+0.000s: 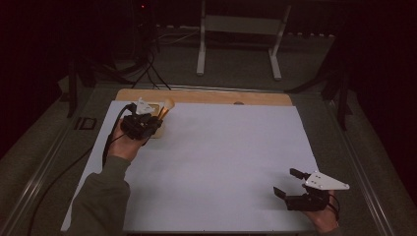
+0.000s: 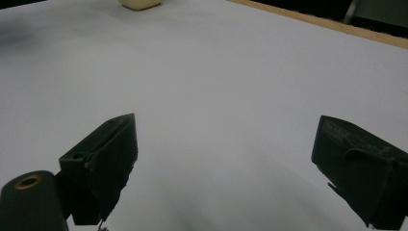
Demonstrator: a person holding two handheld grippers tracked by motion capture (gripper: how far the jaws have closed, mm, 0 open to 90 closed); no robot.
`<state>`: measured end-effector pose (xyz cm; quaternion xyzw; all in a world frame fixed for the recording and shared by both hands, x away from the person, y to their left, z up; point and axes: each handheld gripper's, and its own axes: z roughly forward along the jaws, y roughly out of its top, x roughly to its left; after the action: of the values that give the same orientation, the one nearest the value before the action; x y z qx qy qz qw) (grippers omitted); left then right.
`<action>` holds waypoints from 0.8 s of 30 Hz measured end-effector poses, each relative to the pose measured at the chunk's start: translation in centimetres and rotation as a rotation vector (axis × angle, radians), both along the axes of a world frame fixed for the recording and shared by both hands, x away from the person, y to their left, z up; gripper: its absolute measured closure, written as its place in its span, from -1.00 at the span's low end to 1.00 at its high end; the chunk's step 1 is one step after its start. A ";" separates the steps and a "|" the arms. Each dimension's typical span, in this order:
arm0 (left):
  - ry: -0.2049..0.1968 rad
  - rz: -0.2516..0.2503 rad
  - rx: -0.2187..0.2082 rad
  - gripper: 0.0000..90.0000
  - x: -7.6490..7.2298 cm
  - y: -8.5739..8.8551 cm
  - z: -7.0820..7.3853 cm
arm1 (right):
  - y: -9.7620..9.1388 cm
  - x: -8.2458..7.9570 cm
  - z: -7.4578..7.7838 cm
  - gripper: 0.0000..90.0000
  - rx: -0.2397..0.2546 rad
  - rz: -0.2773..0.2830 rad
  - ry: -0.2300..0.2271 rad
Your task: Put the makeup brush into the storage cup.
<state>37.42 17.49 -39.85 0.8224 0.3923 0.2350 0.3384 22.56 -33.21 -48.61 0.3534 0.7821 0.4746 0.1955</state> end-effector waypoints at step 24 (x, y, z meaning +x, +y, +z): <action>-0.040 0.080 -0.108 0.67 0.6 1.1 0.4 | 0.0 0.0 0.0 -0.81 0.000 0.000 0.003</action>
<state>38.06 18.56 -39.43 0.7818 0.4303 0.2431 0.3802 22.55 -33.18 -48.61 0.3539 0.7824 0.4741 0.1944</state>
